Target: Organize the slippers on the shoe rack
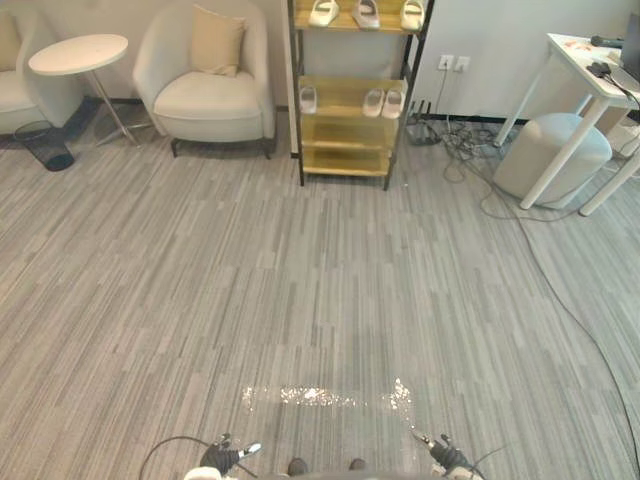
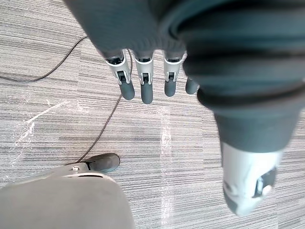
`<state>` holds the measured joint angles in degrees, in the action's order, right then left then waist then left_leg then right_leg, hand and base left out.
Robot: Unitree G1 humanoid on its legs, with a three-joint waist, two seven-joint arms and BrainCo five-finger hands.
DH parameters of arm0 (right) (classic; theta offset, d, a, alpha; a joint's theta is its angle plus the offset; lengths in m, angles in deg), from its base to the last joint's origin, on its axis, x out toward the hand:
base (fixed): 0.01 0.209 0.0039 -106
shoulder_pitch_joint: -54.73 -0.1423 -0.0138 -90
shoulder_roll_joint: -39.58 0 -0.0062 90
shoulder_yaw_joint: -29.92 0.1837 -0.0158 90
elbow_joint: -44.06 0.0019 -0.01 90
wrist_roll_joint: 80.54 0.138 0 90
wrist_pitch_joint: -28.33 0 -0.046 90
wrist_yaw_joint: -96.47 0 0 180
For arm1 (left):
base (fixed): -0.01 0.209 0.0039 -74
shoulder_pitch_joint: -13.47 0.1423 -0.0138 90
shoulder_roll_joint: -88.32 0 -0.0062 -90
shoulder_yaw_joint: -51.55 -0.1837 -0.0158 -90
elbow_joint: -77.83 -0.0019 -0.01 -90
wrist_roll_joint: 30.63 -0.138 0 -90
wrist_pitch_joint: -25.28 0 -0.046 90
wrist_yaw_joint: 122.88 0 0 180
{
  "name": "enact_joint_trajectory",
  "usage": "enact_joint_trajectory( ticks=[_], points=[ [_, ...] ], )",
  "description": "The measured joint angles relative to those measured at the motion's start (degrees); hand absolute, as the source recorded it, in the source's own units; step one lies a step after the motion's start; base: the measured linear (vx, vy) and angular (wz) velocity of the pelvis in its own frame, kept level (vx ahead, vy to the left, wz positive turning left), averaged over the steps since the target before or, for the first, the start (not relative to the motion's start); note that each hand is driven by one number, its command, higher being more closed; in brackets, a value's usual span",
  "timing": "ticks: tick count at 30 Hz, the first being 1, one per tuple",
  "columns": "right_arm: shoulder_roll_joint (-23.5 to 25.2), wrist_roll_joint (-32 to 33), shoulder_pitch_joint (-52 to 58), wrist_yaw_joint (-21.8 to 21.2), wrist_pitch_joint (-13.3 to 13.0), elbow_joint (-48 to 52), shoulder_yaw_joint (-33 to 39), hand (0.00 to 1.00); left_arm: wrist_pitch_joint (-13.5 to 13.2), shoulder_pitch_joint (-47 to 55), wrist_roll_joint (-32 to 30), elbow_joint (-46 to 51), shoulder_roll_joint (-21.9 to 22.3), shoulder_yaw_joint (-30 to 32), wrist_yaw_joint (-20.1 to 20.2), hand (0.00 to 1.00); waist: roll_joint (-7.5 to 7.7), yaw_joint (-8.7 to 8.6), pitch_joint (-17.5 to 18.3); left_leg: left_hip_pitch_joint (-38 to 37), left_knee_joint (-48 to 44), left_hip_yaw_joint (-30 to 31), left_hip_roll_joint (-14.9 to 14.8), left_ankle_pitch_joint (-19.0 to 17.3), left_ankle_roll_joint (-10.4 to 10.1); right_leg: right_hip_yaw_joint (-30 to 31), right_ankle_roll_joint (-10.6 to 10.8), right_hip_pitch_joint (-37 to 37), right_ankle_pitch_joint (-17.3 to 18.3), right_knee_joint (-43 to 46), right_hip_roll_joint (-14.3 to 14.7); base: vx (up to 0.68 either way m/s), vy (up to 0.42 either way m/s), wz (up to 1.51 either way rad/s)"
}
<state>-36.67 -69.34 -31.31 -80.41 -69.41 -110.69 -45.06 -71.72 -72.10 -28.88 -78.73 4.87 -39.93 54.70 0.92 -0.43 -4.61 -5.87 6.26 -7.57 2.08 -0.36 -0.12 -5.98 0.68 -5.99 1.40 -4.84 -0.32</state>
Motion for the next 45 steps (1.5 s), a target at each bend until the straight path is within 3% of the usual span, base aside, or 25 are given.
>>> enact_joint_trajectory(
  ticks=[27, 32, 34, 35, 36, 38, 39, 42, 44, 45],
  points=[
    [0.09, 0.06, 0.02, -0.58, 0.46, -0.16, -0.09, 0.0, 0.01, -0.11, 0.68, -0.47, -0.49, -0.17, 0.11, 0.0, 0.82, 0.01, -0.07, -0.24, 0.0, -0.54, -0.17, -0.02, -0.01, 0.31, -0.23, -0.14, -0.17, -0.2, 0.16, -0.01, -0.005, -0.01],
    [0.12, 0.2, 0.06, -0.65, 0.42, -0.15, -0.1, 0.0, 0.03, -0.43, 0.74, -0.46, -0.69, -0.14, 0.11, 0.0, 1.11, -0.02, -0.26, -0.2, -0.6, -1.64, -0.67, -1.18, -0.95, 1.2, -0.2, 0.1, 0.06, -0.12, 0.58, 0.0, -0.006, -0.1],
    [0.06, 0.76, 0.01, -0.72, 0.3, 0.0, -0.33, 0.0, 0.03, -0.73, 0.87, -0.32, -0.81, 0.35, 0.11, 0.0, 1.21, 0.03, -0.85, 3.19, -8.84, -3.1, -1.68, -5.76, -1.42, 2.0, -0.73, 1.05, 1.78, 2.28, 0.64, 0.01, -0.03, -0.35],
    [-0.38, 1.95, 0.01, -0.73, 0.03, 0.42, -0.55, 0.0, 0.02, -0.69, 1.4, 0.19, -0.33, 0.97, 0.1, 0.0, -0.05, 0.19, -1.93, 8.04, -22.69, -4.88, -4.7, -11.94, -2.69, 2.16, -1.87, 1.32, 3.81, 4.36, 1.48, 0.02, -0.024, -0.4],
    [-0.36, 2.19, 0.0, -0.73, -0.03, 0.47, -0.55, 0.0, 0.02, -0.68, 1.46, 0.24, -0.3, 1.17, 0.12, 0.0, -0.14, 0.2, -2.1, 8.64, -24.47, -5.14, -5.08, -12.44, -3.06, 2.2, -1.93, 1.27, 3.94, 4.59, 1.6, 0.03, -0.011, -0.33],
    [-0.01, 3.3, 0.74, -0.37, -0.19, 2.63, 0.15, 0.0, 0.05, -0.27, 2.32, 2.92, 0.57, 4.95, 0.04, 0.0, 0.18, 0.6, -4.13, 16.38, -45.16, -7.91, -8.93, -11.44, -3.0, 3.89, -2.87, 0.78, 7.29, 9.37, 1.43, 0.07, -0.018, -0.29],
    [-0.16, 3.72, 0.9, -0.21, -0.22, 3.28, 0.24, 0.0, -0.01, -0.16, 2.5, 3.14, 0.88, 5.36, -0.01, 0.0, -0.38, 0.87, -4.25, 17.52, -48.73, -8.15, -9.79, -11.88, -2.15, 4.05, -3.09, 0.52, 8.26, 10.46, 1.36, 0.13, -0.016, -0.26],
    [-0.44, 4.71, 0.9, 0.26, -0.2, 3.61, 0.48, 0.0, -0.04, 0.64, 2.99, 3.83, 1.5, 6.7, -0.13, 0.0, -1.07, 0.52, -4.41, 21.07, -52.06, -9.37, -11.68, -15.51, -1.6, 4.51, -3.15, -0.91, 10.65, 11.79, 0.26, 0.19, 0.039, 0.0],
    [-0.44, 4.73, 0.64, 0.26, -0.16, 2.93, 0.47, 0.0, -0.16, 0.78, 3.04, 4.05, 1.49, 6.63, -0.2, 0.0, -0.83, 0.95, -4.38, 24.06, -44.96, -9.28, -10.33, -15.3, -1.91, 5.04, -1.56, -1.13, 12.07, 11.7, -2.18, 0.29, 0.173, -0.11],
    [-0.53, 4.72, 0.48, 0.31, -0.15, 2.81, 0.45, 0.0, -0.15, 0.96, 3.03, 3.85, 1.67, 6.51, -0.27, 0.0, -1.02, 1.11, -4.32, 24.69, -36.02, -8.5, -8.71, -12.64, -3.25, 5.66, 0.01, -1.06, 13.31, 11.54, -3.73, 0.3, 0.207, -0.19]
  ],
)
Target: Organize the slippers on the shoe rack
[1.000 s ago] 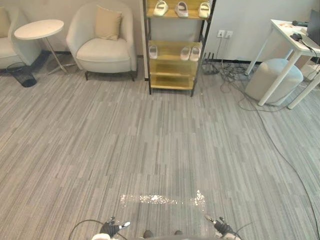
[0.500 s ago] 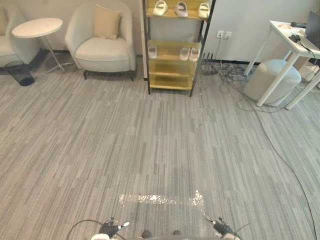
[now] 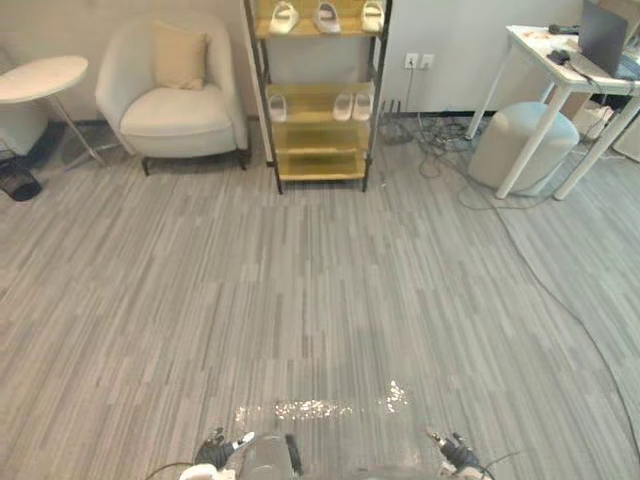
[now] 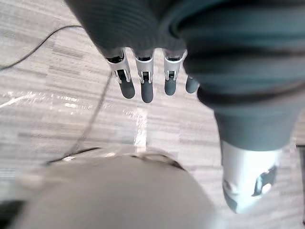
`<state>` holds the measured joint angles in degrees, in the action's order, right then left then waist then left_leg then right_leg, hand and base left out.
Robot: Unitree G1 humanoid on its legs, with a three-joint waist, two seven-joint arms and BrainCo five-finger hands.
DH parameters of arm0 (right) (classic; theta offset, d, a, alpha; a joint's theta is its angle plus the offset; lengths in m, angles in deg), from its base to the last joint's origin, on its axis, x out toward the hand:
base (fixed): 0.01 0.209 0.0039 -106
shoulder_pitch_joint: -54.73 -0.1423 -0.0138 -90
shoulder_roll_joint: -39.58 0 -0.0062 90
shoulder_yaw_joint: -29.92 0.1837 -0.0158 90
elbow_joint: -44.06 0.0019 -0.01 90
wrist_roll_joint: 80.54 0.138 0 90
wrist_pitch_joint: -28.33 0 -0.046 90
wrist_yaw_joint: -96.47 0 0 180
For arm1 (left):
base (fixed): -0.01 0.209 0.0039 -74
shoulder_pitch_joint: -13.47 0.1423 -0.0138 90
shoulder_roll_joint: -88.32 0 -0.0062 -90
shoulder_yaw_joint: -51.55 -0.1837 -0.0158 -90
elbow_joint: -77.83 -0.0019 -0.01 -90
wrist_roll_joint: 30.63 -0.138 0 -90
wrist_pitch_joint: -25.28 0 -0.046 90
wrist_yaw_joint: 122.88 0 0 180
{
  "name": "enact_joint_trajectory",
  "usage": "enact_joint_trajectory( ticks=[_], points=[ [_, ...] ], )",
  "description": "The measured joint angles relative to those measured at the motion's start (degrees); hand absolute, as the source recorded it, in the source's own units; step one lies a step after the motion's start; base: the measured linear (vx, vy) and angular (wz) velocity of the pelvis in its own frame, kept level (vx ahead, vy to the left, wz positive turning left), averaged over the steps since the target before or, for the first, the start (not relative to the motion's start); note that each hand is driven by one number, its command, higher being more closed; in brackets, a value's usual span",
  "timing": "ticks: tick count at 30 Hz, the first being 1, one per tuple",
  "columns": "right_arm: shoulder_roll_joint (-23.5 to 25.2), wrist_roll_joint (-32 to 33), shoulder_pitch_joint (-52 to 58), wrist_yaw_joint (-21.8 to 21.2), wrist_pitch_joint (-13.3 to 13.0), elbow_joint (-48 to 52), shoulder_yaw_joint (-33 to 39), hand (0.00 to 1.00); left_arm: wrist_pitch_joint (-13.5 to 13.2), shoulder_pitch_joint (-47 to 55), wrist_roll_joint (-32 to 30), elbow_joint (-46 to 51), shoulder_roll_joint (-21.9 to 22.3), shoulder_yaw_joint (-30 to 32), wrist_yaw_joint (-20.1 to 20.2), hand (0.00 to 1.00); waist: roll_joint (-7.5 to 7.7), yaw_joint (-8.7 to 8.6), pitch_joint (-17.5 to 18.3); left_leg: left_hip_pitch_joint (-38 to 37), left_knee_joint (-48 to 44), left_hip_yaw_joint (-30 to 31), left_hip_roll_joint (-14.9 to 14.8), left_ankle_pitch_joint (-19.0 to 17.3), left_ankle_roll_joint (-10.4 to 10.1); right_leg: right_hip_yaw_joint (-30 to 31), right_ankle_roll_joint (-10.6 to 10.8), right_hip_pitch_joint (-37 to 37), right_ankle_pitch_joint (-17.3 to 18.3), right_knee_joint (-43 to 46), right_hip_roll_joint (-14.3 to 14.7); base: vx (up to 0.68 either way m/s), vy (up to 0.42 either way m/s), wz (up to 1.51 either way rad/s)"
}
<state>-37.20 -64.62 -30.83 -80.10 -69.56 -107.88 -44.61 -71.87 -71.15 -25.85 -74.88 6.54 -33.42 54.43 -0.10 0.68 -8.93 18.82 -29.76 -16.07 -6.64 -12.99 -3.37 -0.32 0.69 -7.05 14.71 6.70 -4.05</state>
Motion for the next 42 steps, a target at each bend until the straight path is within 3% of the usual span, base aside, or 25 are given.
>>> enact_joint_trajectory(
  ticks=[2, 3, 5, 6, 7, 8, 9, 12, 15, 16, 17, 18, 19, 20, 23, 25, 28, 31, 33, 35, 36, 37, 39, 40, 42],
  points=[
    [-0.86, -0.01, 0.06, 0.0, 0.04, -0.54, -0.05, 0.0, -0.09, 0.43, 0.08, -0.61, 0.6, -0.55, -0.29, 0.0, -1.12, 0.57, 0.59, -0.52, 7.28, 2.29, 0.6, 5.9, 0.29, 1.31, 1.92, -0.25, 1.94, 0.22, -0.52, 0.36, 0.248, -0.35],
    [-0.34, -0.1, -0.05, -0.01, 0.19, -1.55, -0.13, 0.0, -0.06, 0.58, 0.06, -1.12, -0.1, -0.55, -0.38, 0.0, -0.25, 0.7, 1.4, -0.65, 6.36, 1.26, 2.08, 4.5, 2.72, 2.0, 2.12, -0.09, 3.18, 1.26, -2.0, 0.57, 0.315, -0.35],
    [0.87, -0.18, -0.22, -0.23, 0.28, -1.91, 0.09, 0.0, 0.01, -0.16, -0.05, -1.9, -0.9, -0.61, -0.44, 0.0, 1.33, 0.84, 2.42, -1.03, 6.5, -0.12, 3.76, 1.54, 3.51, 2.69, 3.12, 4.25, 3.62, 11.23, -3.6, 0.5, 0.224, -0.21],
    [0.78, -0.26, -0.57, -0.26, 0.24, -1.88, 0.16, 0.0, 0.13, -0.32, -0.04, -2.2, -0.97, -0.79, -0.48, 0.0, 1.42, 0.89, 2.32, -2.6, 6.83, -0.76, 3.95, 0.66, 3.82, 3.17, 5.38, 8.18, 2.42, 19.85, -3.75, 0.51, 0.233, -0.23],
    [0.74, -0.29, -0.74, -0.31, 0.24, -1.84, 0.08, 0.0, 0.17, -0.22, -0.05, -2.19, -1.23, -1.41, -0.52, 0.0, 1.6, 0.73, 2.25, -4.82, 6.93, -1.33, 4.04, -0.29, 4.33, 3.63, 11.01, 11.24, 1.49, 28.63, -3.82, 0.63, 0.275, -0.25],
    [0.74, -0.48, -1.18, -0.42, 0.25, -1.79, 0.04, 0.0, 0.2, -0.4, -0.06, -2.13, -1.75, -2.98, -0.52, 0.0, 1.64, 0.56, 1.9, -9.34, 7.59, -2.02, 4.06, -2.34, 4.58, 2.12, 14.12, 14.96, 0.47, 40.84, -3.95, 0.53, 0.213, -0.18],
    [0.72, -0.72, -1.3, -0.47, 0.25, -1.57, 0.04, 0.0, 0.21, -0.62, -0.07, -2.09, -1.78, -3.32, -0.52, 0.0, 1.24, 0.46, 1.65, -11.06, 7.96, -2.05, 4.07, -2.91, 4.65, 0.73, 13.56, 16.07, 0.42, 44.25, -4.22, 0.56, 0.156, -0.18],
    [0.23, -2.72, -2.25, -0.79, 0.24, 0.3, -0.36, 0.0, 0.24, -1.58, -0.01, -1.94, -1.4, -4.65, -0.55, 0.0, 0.16, -0.05, 0.67, -21.6, 14.64, -2.2, 3.45, -3.18, 4.89, -10.94, 4.4, 20.86, 2.71, 50.06, -5.89, 0.58, 0.088, -0.13],
    [0.05, -3.23, -2.39, -0.85, -0.17, 1.26, -0.53, 0.0, 0.01, -3.76, 1.19, -0.97, 0.44, -5.46, -0.47, 0.0, -0.46, -0.8, 0.53, -26.18, 18.42, -1.99, 1.69, -3.12, 4.8, -16.5, 1.33, 26.36, 3.55, 35.24, -3.74, 0.45, -0.025, 0.12],
    [-0.08, -3.24, -2.7, -0.87, -0.32, 1.66, -0.57, 0.0, -0.01, -4.59, 1.2, -1.0, 1.16, -6.74, -0.42, 0.0, -0.55, -1.2, 0.46, -27.14, 19.53, -1.88, 1.14, -3.12, 4.79, -16.08, 0.83, 28.01, 1.26, 26.76, -2.46, 0.58, -0.146, 0.37],
    [-0.23, -3.46, -2.81, -0.85, -0.37, 1.68, -1.23, 0.0, -0.05, -5.17, 1.1, -1.06, 2.24, -7.25, -0.34, 0.0, -0.1, -1.79, 0.47, -29.04, 21.25, -0.63, 1.13, -2.71, 3.6, -12.93, 0.78, 28.31, -8.7, 10.18, -0.09, 0.6, -0.176, 0.33],
    [-0.22, -3.46, -2.72, -0.85, -0.37, 1.67, -1.32, 0.0, -0.05, -5.18, 1.1, -1.06, 2.33, -7.28, -0.31, 0.0, 0.12, -1.82, 0.38, -29.47, 21.42, -0.56, 1.21, -2.65, 3.4, -12.46, 0.72, 28.13, -10.35, 8.12, -0.08, 0.63, -0.241, 0.43],
    [-0.16, -3.46, -2.05, -0.9, -0.36, 1.36, -1.7, 0.0, -0.22, -5.16, 0.98, -1.04, 2.77, -6.97, -0.31, 0.0, 0.94, -2.07, 0.18, -31.38, 21.63, 0.9, 1.5, -3.26, 0.74, -10.7, -0.53, 26.95, -20.34, 3.99, -0.07, 0.45, -0.195, 0.23],
    [-1.17, -3.44, -2.83, -0.92, -0.45, 1.17, -1.72, 0.0, -0.18, -5.76, 0.95, -1.73, 4.17, -6.29, -0.39, 0.0, -1.02, -2.29, 0.11, -32.76, 21.3, 1.99, -0.39, -4.15, -0.75, -11.45, -2.04, 27.07, -20.64, 6.82, 1.55, 0.54, -0.214, 0.18],
    [-1.71, -3.4, -3.73, -1.19, -0.43, 1.49, -1.78, 0.0, -0.61, -5.98, 0.35, -2.08, 6.42, -2.33, -0.38, 0.0, -3.84, -1.94, -0.41, -28.39, 7.83, 5.45, -5.06, -0.98, -5.37, -12.77, -4.2, 25.09, -13.75, 9.89, 4.26, 0.53, -0.225, 0.02],
    [-1.29, -3.5, -3.27, -1.12, 0.02, 2.64, -2.75, 0.0, -0.56, -5.7, 0.22, -0.37, 6.93, 0.83, -0.12, 0.0, -3.91, -1.73, -1.55, -19.48, -16.19, 8.1, -9.07, 4.93, -3.17, -13.07, -5.27, 18.92, -9.9, 9.28, 5.74, 0.47, -0.202, 0.1],
    [-0.42, -3.27, -2.28, -0.95, 0.05, 3.13, -3.47, 0.0, -1.0, -5.44, 0.02, 3.51, 6.78, 0.75, 0.36, 0.0, -2.32, -0.84, -2.66, -10.19, -30.42, 5.25, -11.62, 1.71, -2.76, -13.03, -6.34, 9.56, -5.13, 7.34, 6.28, 0.4, -0.14, 0.06],
    [0.03, -2.11, -1.72, -0.61, 0.06, 4.43, -3.69, 0.0, -1.44, -5.34, 0.02, 5.65, 7.76, 0.64, 0.47, 0.0, -1.99, -0.34, -2.27, -3.03, -19.83, -0.55, -10.61, -0.72, -1.55, -12.77, -4.3, 3.41, -4.76, 2.09, 6.13, 0.35, -0.052, 0.04],
    [0.15, -2.02, -1.92, -0.45, 0.07, 4.17, -3.66, 0.0, -1.63, -5.42, 0.02, 5.85, 7.97, 0.55, 0.43, 0.0, -1.91, -0.13, -2.27, -1.58, -4.31, -1.24, -6.39, 0.05, -1.53, -12.36, -3.22, 0.2, -4.21, -0.44, 5.34, 0.42, 0.057, -0.06],
    [0.18, -2.01, -2.34, -0.27, 0.04, 1.87, -3.39, 0.0, -1.84, -5.5, 0.13, 5.61, 7.79, -0.26, 0.41, 0.0, -1.26, 1.06, -1.64, -3.07, 12.68, 2.19, -0.43, 10.0, -0.52, -10.44, -1.35, -1.58, -3.19, -2.46, 4.07, 0.53, 0.153, -0.43],
    [0.17, -2.27, -2.59, -0.25, 0.09, 1.1, -3.47, 0.0, -2.07, -5.69, 0.35, 4.87, 7.43, -0.57, 0.45, 0.0, -0.7, 2.11, -1.08, -4.31, 14.79, 3.42, 1.49, 14.64, 2.76, -8.3, -0.36, -2.44, -2.7, -3.06, 3.45, 0.61, 0.15, -0.52],
    [1.12, -2.33, -3.34, -0.34, 0.07, 0.29, -3.47, 0.0, -2.05, -6.18, 0.45, 4.03, 6.6, -0.56, 0.44, 0.0, 0.35, 1.9, -0.57, -4.57, 13.71, 2.28, 2.48, 13.22, 4.41, -7.83, 0.61, -2.44, -2.11, -2.67, 1.78, 0.51, 0.109, -0.35],
    [1.41, -2.5, -3.38, -0.48, 0.1, -0.1, -3.36, 0.0, -1.97, -6.57, 0.46, 3.08, 5.76, -0.53, 0.46, 0.0, 1.2, 1.81, -0.3, -4.87, 10.36, 1.47, 2.55, 8.74, 4.69, -6.59, 2.37, -0.7, -1.05, 3.68, 0.68, 0.41, 0.107, -0.15],
    [1.28, -2.53, -3.4, -0.56, 0.07, -0.18, -3.25, 0.0, -1.99, -6.66, 0.45, 2.43, 5.54, -0.58, 0.49, 0.0, 1.18, 1.94, -0.3, -6.18, 9.89, 0.98, 2.35, 7.1, 4.72, -5.87, 3.43, 1.69, -0.4, 10.62, 0.27, 0.52, 0.177, -0.27],
    [1.02, -2.6, -3.38, -0.77, -0.04, 0.05, -3.19, 0.0, -1.29, -6.69, 0.44, 0.91, 4.06, -2.46, 0.52, 0.0, 1.57, 1.58, -0.23, -11.42, 10.93, 0.57, 3.27, 4.16, 5.4, -5.24, 8.85, 9.73, -2.03, 33.17, -1.99, 0.48, 0.164, -0.07]
  ],
)
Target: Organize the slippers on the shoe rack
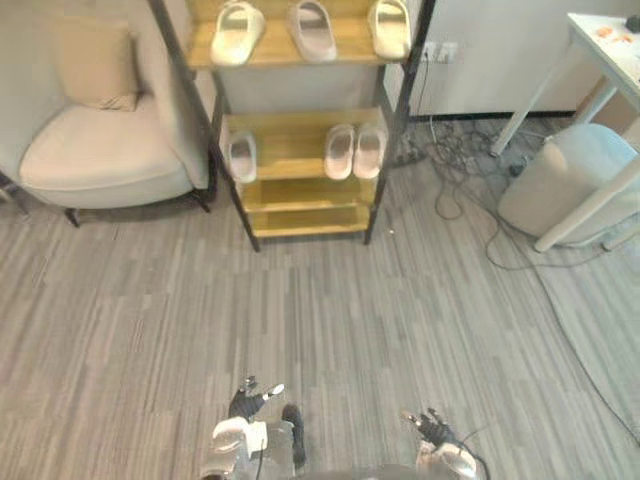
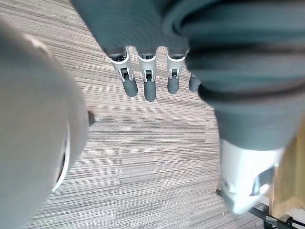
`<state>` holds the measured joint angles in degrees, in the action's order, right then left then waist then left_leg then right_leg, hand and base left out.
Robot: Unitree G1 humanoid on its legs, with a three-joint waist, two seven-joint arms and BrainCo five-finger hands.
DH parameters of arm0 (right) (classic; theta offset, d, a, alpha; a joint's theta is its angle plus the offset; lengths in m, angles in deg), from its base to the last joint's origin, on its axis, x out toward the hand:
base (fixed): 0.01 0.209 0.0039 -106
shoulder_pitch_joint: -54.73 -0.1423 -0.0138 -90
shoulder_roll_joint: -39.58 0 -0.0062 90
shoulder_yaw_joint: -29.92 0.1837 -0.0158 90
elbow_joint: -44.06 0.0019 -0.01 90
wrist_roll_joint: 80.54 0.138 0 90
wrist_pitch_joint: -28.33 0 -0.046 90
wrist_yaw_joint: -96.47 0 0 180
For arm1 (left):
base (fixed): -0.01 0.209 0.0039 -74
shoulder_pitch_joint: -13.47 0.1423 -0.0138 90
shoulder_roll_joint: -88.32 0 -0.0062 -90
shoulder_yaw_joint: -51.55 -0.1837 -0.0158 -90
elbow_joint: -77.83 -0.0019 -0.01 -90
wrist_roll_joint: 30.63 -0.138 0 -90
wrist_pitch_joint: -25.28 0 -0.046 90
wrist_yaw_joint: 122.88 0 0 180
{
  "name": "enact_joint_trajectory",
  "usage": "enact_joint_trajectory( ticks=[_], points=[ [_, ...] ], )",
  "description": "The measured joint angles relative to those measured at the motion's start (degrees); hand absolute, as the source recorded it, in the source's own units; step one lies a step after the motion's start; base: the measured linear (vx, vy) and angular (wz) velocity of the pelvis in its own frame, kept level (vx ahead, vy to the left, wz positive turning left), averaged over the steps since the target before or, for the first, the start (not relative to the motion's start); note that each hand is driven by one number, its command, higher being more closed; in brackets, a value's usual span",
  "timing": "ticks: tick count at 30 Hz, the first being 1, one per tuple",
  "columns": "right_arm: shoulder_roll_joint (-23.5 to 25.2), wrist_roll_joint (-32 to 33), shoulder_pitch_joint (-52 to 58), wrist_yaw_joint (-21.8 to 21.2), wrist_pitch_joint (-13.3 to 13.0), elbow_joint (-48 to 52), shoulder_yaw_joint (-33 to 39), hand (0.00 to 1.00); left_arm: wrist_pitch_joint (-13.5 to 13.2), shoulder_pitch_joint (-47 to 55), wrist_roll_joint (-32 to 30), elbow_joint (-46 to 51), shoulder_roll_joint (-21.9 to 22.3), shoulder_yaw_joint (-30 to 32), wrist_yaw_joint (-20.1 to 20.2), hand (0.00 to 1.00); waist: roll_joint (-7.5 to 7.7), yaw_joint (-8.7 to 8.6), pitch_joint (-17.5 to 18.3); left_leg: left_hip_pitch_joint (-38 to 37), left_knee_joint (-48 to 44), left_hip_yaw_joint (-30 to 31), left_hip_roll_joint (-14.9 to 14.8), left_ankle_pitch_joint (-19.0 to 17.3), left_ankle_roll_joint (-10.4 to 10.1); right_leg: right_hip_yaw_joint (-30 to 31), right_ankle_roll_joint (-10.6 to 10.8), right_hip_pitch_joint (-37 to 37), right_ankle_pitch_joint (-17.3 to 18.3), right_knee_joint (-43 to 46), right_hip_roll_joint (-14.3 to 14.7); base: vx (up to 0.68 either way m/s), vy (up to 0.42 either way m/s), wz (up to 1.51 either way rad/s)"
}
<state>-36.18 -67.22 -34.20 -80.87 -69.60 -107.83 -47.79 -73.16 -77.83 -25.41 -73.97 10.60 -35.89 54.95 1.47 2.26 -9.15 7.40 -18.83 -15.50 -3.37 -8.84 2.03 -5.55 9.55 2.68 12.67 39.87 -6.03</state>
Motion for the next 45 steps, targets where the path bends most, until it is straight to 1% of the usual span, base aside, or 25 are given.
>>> enact_joint_trajectory(
  ticks=[2, 4, 8, 9, 10, 11, 12, 14, 17, 19, 21, 22, 24, 25, 26, 27, 29, 32, 35, 36, 38, 41, 42, 43, 45],
  points=[
    [-0.21, -0.4, 0.24, -0.16, 0.05, -0.04, 0.48, 0.0, 0.43, 0.06, -0.01, -1.39, -0.71, -1.4, -0.07, 0.0, 0.0, -0.51, -0.04, -5.63, 1.65, 0.44, 0.67, -1.94, 0.45, -2.69, -2.08, 4.02, 1.12, 11.55, -2.62, 0.45, 0.076, 0.18],
    [-0.59, -1.72, 0.25, -0.42, 0.04, 0.09, 0.33, 0.0, 0.49, 0.36, 0.09, -1.97, -0.7, -1.33, -0.12, 0.0, -0.39, -0.5, -0.1, -10.84, 5.4, 0.89, 0.67, -2.29, 0.48, -7.21, -5.38, 6.77, 3.04, 12.25, -4.0, 0.4, 0.013, 0.14],
    [-0.68, -2.08, 0.1, -0.41, -0.04, 0.17, 0.37, 0.0, 0.46, 0.51, 0.64, -2.02, -0.51, -1.53, -0.12, 0.0, -0.67, -2.14, 0.0, -14.82, 8.82, 4.18, -1.92, -3.02, -0.77, -8.7, -6.72, 11.82, 3.31, -7.72, -0.29, 0.43, -0.112, 0.45],
    [-0.64, -1.97, 0.34, -0.41, -0.04, 0.1, 0.39, 0.0, 0.43, 0.76, 0.65, -1.97, -0.62, -1.95, -0.12, 0.0, -0.48, -2.36, -0.04, -15.53, 9.13, 5.03, -2.5, -3.58, -1.7, -6.65, -6.93, 12.33, -1.11, -17.34, 0.94, 0.41, -0.207, 0.52],
    [-0.73, -1.88, 0.7, -0.38, -0.04, 0.09, 0.4, 0.0, 0.37, 1.01, 0.66, -1.96, -0.79, -1.93, -0.14, 0.0, -0.02, -2.37, 0.18, -16.31, 9.12, 5.6, -2.36, -4.59, -3.4, -5.05, -7.41, 11.97, -8.28, -24.27, 1.26, 0.43, -0.236, 0.43],
    [-1.14, -1.77, 0.93, -0.43, -0.08, -0.01, 0.55, 0.0, 0.4, 0.91, 0.66, -2.67, -0.34, -1.76, -0.25, 0.0, -1.19, -2.46, 0.22, -17.49, 9.1, 6.97, -3.6, -6.0, -5.63, -5.52, -9.1, 10.48, -12.49, -24.66, 2.56, 0.58, -0.324, 0.27],
    [-2.06, -2.01, 0.86, -0.43, -0.03, -0.25, 0.72, 0.0, 0.24, 1.12, 0.63, -3.07, 0.76, -1.17, -0.06, 0.0, -3.34, -1.88, 0.77, -17.35, 7.56, 7.26, -5.45, -5.65, -6.24, -6.08, -9.99, 9.46, -10.62, -24.44, 3.96, 0.49, -0.282, 0.15],
    [-2.19, -1.93, 0.87, -0.42, -0.04, -0.23, 1.08, 0.0, 0.24, 1.27, 0.61, -3.06, 2.06, 0.05, -0.07, 0.0, -4.34, -2.03, 0.88, -16.59, 4.12, 7.84, -6.74, -5.23, -6.98, -6.7, -10.56, 8.08, -9.31, -24.72, 4.87, 0.35, -0.204, 0.11],
    [-2.02, -1.93, 1.73, -0.36, 0.05, 0.43, 0.4, 0.0, 0.27, 1.56, 0.6, -1.32, 2.54, 5.18, 0.0, 0.0, -3.86, -1.9, 0.34, -7.04, -21.56, 8.24, -11.08, -2.72, -9.64, -8.04, -12.06, 0.95, -6.73, -28.24, 6.18, 0.32, -0.175, 0.25],
    [-1.65, -1.68, 2.39, -0.28, 0.0, 0.64, 0.43, 0.0, 0.24, 2.15, 0.6, 0.31, 2.74, 5.65, -0.05, 0.0, -3.78, -1.72, 0.14, -3.31, -30.34, 4.53, -13.84, -4.01, -8.48, -8.94, -12.3, -3.78, -5.33, -29.36, 6.16, 0.22, -0.05, 0.13],
    [-1.31, -1.09, 2.92, -0.31, 0.07, 1.76, 0.4, 0.0, 0.17, 2.35, 0.6, 1.36, 2.84, 5.64, -0.04, 0.0, -3.64, -1.55, 0.17, 0.01, -29.57, -0.15, -15.07, -5.28, -6.5, -9.04, -12.0, -7.53, -4.22, -31.83, 5.68, 0.19, 0.029, 0.14],
    [-1.06, -0.77, 3.01, -0.28, 0.08, 2.16, 0.49, 0.0, -0.01, 2.27, 0.6, 1.78, 2.85, 5.44, -0.04, 0.0, -3.4, -1.53, 0.1, 2.02, -25.79, -1.56, -14.33, -5.73, -6.33, -9.33, -11.33, -8.71, -4.07, -32.91, 4.98, 0.18, 0.112, 0.19],
    [-0.86, -0.33, 3.12, -0.29, 0.11, 1.78, 0.59, 0.0, -0.07, 2.09, 0.6, 1.95, 2.77, 4.94, -0.03, 0.0, -2.82, -1.49, 0.3, 3.57, -9.42, -0.7, -8.85, -4.33, -7.03, -9.71, -9.49, -9.22, -3.82, -33.91, 2.71, 0.19, 0.171, 0.14],
    [-1.25, 0.19, 3.31, -0.28, 0.07, 1.68, 0.67, 0.0, -0.09, 2.06, 0.62, 1.68, 2.82, 4.34, -0.04, 0.0, -3.24, -1.34, 0.5, 3.41, 2.01, 1.44, -5.88, 1.88, -6.74, -9.39, -8.09, -9.33, -3.38, -34.22, 2.11, 0.24, 0.233, -0.15],
    [-1.57, 0.24, 3.29, -0.19, 0.12, 0.46, 0.65, 0.0, -0.13, 2.07, 0.61, 1.25, 2.39, 3.95, -0.04, 0.0, -2.58, -0.27, 0.69, 1.84, 5.54, 1.66, -3.83, 5.78, -5.09, -7.58, -6.32, -9.56, -3.53, -34.4, 1.25, 0.38, 0.234, -0.11],
    [-0.94, 0.3, 2.98, -0.16, 0.18, -0.07, 0.55, 0.0, -0.1, 2.15, 0.61, 0.64, 1.42, 3.64, -0.12, 0.0, -1.72, -0.19, 1.5, 0.52, 7.9, 1.32, -2.03, 6.68, -4.56, -6.97, -5.83, -10.3, -3.92, -35.51, 0.19, 0.36, 0.165, -0.03],
    [0.48, 0.09, 2.72, -0.21, 0.55, -1.04, 0.66, 0.0, 0.13, 1.65, 0.56, -0.18, -0.69, 3.08, 0.0, 0.0, 0.85, -0.21, 1.33, 1.16, 4.86, 0.47, -0.07, 4.27, -2.15, -6.15, -4.36, -11.93, -4.81, -37.12, -2.09, 0.35, 0.164, 0.16],
    [-0.03, -0.03, 2.33, -0.33, 0.51, -1.03, 0.76, 0.0, 0.36, 1.79, 0.55, -2.05, -0.99, 2.85, 0.05, 0.0, 0.25, -0.15, 1.5, -1.24, 4.66, 0.27, 0.09, 1.03, -1.89, -5.13, -4.1, -11.05, -4.71, -31.6, -2.71, 0.22, 0.169, -0.1],
    [-0.69, -1.57, 2.34, -0.37, 0.49, -0.85, 0.67, 0.0, 0.38, 2.1, 0.51, -2.52, -1.31, 0.18, 0.05, 0.0, -0.67, 0.02, 1.59, -6.57, 8.3, -1.4, 0.94, -0.98, -1.46, -2.94, -2.66, -1.46, -3.67, -8.62, -5.69, 0.18, 0.209, -0.25],
    [-0.43, -1.88, 2.45, -0.46, 0.45, -0.76, 0.62, 0.0, 0.42, 2.2, 0.48, -2.88, -2.05, -1.13, 0.05, 0.0, 0.02, -0.42, 1.8, -8.01, 8.83, -1.49, 1.82, -1.45, -1.22, -3.13, -2.26, 1.2, -3.01, -2.29, -7.03, 0.23, 0.186, -0.06],
    [-0.5, -2.08, 2.33, -0.45, 0.39, -0.74, 0.38, 0.0, 0.5, 2.24, 0.49, -3.64, -2.52, -2.14, 0.04, 0.0, 0.48, -1.65, 2.0, -10.79, 10.0, -1.37, 2.37, -2.01, -1.06, -5.29, -3.63, 3.69, 0.61, 2.63, -7.55, 0.22, 0.071, 0.1],
    [-0.83, -2.07, 1.76, -0.47, -0.01, -0.38, 0.09, 0.0, 0.5, 2.23, 0.51, -3.63, -1.96, -2.54, 0.04, 0.0, -0.8, -2.41, 1.77, -13.51, 11.7, -0.49, 0.8, -1.91, -1.18, -8.64, -5.71, 5.81, 3.41, -7.07, -2.49, 0.26, -0.032, 0.17],
    [-0.77, -2.11, 1.76, -0.45, 0.0, -0.26, -0.11, 0.0, 0.49, 2.49, 0.5, -3.64, -2.02, -2.79, 0.04, 0.0, -0.73, -2.65, 1.85, -13.44, 11.67, 0.48, 0.51, -1.81, -1.37, -8.65, -6.3, 5.62, 1.7, -15.53, -0.39, 0.22, -0.114, 0.34],
    [-0.51, -2.13, 2.2, -0.45, 0.1, -0.43, -0.24, 0.0, 0.43, 2.46, 0.46, -3.55, -2.84, -3.8, 0.06, 0.0, 0.52, -2.63, 2.21, -13.4, 11.74, 1.4, 1.61, -1.77, -1.78, -7.95, -8.71, 5.0, -5.68, -23.78, 0.28, 0.21, -0.13, 0.43],
    [-1.38, -2.12, 2.19, -0.59, 0.11, -0.63, 0.54, 0.0, 0.46, 2.13, 0.4, -4.19, -1.64, -3.72, 0.11, 0.0, -1.62, -2.69, 2.68, -13.82, 12.07, 3.06, 0.53, -2.34, -3.04, -8.26, -9.61, 3.68, -6.72, -25.5, 1.64, 0.25, -0.132, 0.26]
  ],
)
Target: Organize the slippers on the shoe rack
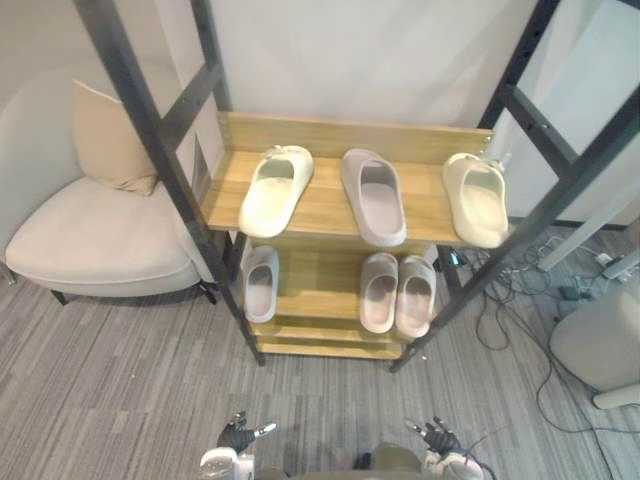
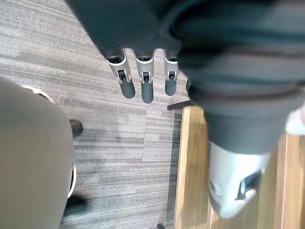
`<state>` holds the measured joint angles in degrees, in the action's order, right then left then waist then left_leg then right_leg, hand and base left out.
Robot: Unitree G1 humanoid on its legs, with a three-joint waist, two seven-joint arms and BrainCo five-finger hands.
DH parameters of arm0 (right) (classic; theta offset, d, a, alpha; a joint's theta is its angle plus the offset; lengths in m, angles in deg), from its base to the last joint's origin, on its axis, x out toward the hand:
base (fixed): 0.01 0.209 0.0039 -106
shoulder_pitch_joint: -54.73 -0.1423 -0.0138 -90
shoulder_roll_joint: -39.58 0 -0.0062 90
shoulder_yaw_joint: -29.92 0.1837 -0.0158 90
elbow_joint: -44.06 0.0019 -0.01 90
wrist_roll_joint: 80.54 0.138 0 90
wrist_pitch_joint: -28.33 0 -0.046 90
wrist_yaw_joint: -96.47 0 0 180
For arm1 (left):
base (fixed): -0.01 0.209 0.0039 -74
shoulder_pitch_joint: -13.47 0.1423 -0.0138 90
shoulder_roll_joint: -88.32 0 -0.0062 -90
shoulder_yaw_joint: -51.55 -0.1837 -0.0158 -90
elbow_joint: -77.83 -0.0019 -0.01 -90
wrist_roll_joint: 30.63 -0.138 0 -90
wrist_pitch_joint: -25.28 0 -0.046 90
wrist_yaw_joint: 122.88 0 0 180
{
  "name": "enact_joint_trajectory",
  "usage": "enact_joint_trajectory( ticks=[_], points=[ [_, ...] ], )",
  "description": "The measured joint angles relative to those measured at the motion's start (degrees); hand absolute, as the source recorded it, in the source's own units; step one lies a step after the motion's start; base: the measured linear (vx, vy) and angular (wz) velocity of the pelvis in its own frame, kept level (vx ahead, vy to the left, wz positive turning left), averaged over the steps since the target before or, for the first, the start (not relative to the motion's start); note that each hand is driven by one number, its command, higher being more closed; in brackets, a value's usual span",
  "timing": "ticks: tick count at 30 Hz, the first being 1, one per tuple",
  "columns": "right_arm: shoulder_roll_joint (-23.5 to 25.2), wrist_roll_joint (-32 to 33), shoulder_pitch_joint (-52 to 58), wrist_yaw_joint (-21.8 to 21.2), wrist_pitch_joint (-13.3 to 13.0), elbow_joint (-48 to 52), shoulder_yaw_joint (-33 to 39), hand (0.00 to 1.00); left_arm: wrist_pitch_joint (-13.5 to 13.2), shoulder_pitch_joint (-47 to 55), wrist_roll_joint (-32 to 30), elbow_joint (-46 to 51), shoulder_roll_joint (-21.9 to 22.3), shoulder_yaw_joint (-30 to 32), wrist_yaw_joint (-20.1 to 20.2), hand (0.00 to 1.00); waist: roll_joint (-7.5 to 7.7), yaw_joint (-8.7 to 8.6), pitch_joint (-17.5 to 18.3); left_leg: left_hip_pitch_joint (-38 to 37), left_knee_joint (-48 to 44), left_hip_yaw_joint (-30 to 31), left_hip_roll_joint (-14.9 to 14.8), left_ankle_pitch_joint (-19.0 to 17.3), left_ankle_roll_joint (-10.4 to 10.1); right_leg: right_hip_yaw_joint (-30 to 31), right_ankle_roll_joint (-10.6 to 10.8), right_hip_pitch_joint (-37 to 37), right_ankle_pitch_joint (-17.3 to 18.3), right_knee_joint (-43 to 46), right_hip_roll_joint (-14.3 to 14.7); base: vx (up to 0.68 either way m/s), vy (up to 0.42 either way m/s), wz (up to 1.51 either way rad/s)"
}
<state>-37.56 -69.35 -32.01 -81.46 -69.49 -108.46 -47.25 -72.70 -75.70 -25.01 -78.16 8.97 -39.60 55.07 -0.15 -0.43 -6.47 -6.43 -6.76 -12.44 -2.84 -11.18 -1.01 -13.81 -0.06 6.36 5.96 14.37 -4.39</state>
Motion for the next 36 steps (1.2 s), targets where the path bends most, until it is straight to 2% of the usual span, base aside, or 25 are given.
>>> enact_joint_trajectory(
  ticks=[1, 3, 4, 6, 8, 9, 11, 13, 14, 16, 20, 24, 31, 34, 36],
  points=[
    [-0.57, 0.1, -0.04, -0.06, -0.02, -0.49, 0.04, 0.0, -0.01, 0.06, -0.1, -0.04, 0.93, 0.07, -0.01, 0.0, -1.27, 0.33, -0.04, -0.14, 0.18, 0.48, -0.87, 0.02, -0.06, -0.27, -0.18, -1.6, -0.58, -2.81, 0.84, 0.23, -0.137, 0.02],
    [-1.39, 0.05, -0.45, -0.04, -0.12, -1.31, 0.23, 0.0, 0.0, 0.38, -0.62, -0.49, 1.62, 0.28, -0.01, 0.0, -2.46, 0.4, 0.06, -0.77, 0.61, 1.04, -1.62, 0.24, -0.43, -0.86, -0.54, -4.31, -1.69, -6.84, 2.16, 0.15, -0.129, 0.01],
    [-1.4, 0.05, -0.45, 0.04, -0.12, -1.45, 0.21, 0.0, 0.0, 0.39, -0.97, -0.71, 1.72, 0.32, 0.01, 0.0, -2.33, 0.41, 0.08, -0.85, 0.36, 1.27, -1.73, 0.21, -0.51, -1.08, -0.64, -5.21, -1.79, -7.91, 2.51, 0.13, -0.108, 0.14],
    [-1.35, 0.08, -0.52, 0.13, -0.13, -1.86, 0.13, 0.0, -0.04, -0.21, -1.71, -0.61, 1.7, 0.6, 0.09, 0.0, -1.99, 0.43, -0.22, 1.63, -7.66, 1.14, -3.09, -1.79, -3.95, -1.4, -0.73, -7.47, -1.83, -9.97, 3.04, 0.11, -0.075, 0.14],
    [-0.91, 0.11, -0.53, 0.18, -0.11, -2.0, -0.38, 0.0, -0.11, -0.37, -2.1, 0.01, 1.35, 3.21, -0.04, 0.0, -0.87, 1.05, -0.9, 5.86, -18.63, 0.59, -4.53, -2.35, -4.59, -0.96, -1.04, -9.67, -2.15, -11.24, 2.82, 0.06, -0.004, -0.12],
    [-0.33, 0.16, -0.47, 0.21, -0.11, -2.08, -0.48, 0.0, -0.13, -0.15, -2.14, 0.14, 1.43, 3.81, -0.02, 0.0, -0.43, 1.16, -1.17, 6.37, -20.78, 0.37, -5.14, -3.52, -4.52, -0.59, -1.09, -10.34, -2.19, -11.72, 2.92, 0.05, 0.056, -0.3],
    [-0.36, 0.26, -0.57, 0.23, -0.13, -2.04, 0.12, 0.0, -0.08, -0.14, -2.14, 0.06, 1.51, 4.07, -0.02, 0.0, -1.26, 0.93, -0.97, 6.22, -16.97, 0.7, -6.31, -5.28, -3.89, 0.94, -0.88, -10.26, -2.33, -11.86, 3.63, 0.02, 0.109, -0.34],
    [-0.51, 0.78, -0.56, 0.24, -0.14, -2.03, 0.32, 0.0, -0.11, -0.16, -2.14, -0.05, 1.66, 3.96, -0.04, 0.0, -1.79, 0.84, -0.87, 5.16, -10.73, 2.29, -5.88, -4.37, -3.67, 2.33, 0.44, -10.21, -3.28, -12.83, 4.08, -0.02, 0.115, -0.33],
    [-0.81, 0.99, -0.45, 0.25, -0.12, -2.02, 0.19, 0.0, -0.12, -0.14, -2.13, -0.25, 1.73, 3.6, -0.07, 0.0, -1.82, 0.96, -0.69, 4.11, -8.63, 2.69, -5.2, -4.32, -3.64, 3.4, 1.04, -10.38, -4.19, -14.24, 4.14, -0.01, 0.171, -0.32],
    [-0.36, 1.22, -0.5, 0.18, -0.11, -1.99, 0.04, 0.0, -0.11, -0.67, -2.03, -0.54, 0.77, 2.01, -0.05, 0.0, -0.76, 0.91, -0.73, 3.3, -6.31, 1.45, -3.49, -3.92, -2.96, 4.61, 1.92, -10.29, -6.1, -16.7, 3.05, 0.0, 0.179, -0.27],
    [-0.33, 1.2, -0.26, 0.2, -0.13, -1.72, 0.48, 0.0, -0.04, -0.69, -2.29, -1.1, 0.38, -0.47, -0.04, 0.0, -0.74, 0.42, -0.59, 1.95, -4.67, 0.48, -1.16, -3.37, -2.04, 5.88, 3.48, -11.45, -7.25, -18.51, 1.18, -0.01, 0.145, -0.16],
    [-0.34, 1.15, -0.14, 0.21, -0.12, -1.74, 0.46, 0.0, -0.06, -0.7, -2.27, -1.1, 0.11, -1.01, -0.04, 0.0, -0.82, 0.43, -0.43, 0.49, -2.74, 0.4, -0.15, -3.05, -1.54, 6.23, 3.62, -11.66, -7.44, -19.04, 0.87, 0.02, 0.053, -0.03],
    [-1.37, -0.14, 0.32, 1.14, -0.56, -1.01, -0.97, 0.0, -0.08, -1.15, -2.3, -2.11, 0.2, -1.08, -0.08, 0.0, -1.13, 0.41, 0.0, 0.11, -1.58, 0.37, -0.31, -2.96, -1.49, 6.95, 3.44, -11.33, -7.72, -19.5, 1.45, 0.01, -0.012, -0.06],
    [-2.22, -2.18, 3.93, 2.35, -0.45, 9.73, -3.65, 0.0, -0.07, -1.21, -2.76, -2.12, 0.17, -1.07, -0.2, 0.0, -1.01, 0.36, 0.13, -0.07, -1.38, 0.27, -0.22, -2.96, -1.48, 7.49, 3.3, -11.16, -7.84, -19.52, 1.48, -0.01, -0.001, -0.12],
    [-3.71, -4.92, 9.0, 2.65, -0.61, 25.46, -5.22, 0.0, -0.09, -1.09, -3.43, -2.06, -0.02, -1.08, -0.3, 0.0, -0.7, 0.19, 0.87, 0.11, -1.26, 0.02, -0.09, -2.96, -1.48, 8.89, 3.24, -10.18, -8.27, -19.66, 1.53, -0.03, 0.009, -0.31]
  ],
)
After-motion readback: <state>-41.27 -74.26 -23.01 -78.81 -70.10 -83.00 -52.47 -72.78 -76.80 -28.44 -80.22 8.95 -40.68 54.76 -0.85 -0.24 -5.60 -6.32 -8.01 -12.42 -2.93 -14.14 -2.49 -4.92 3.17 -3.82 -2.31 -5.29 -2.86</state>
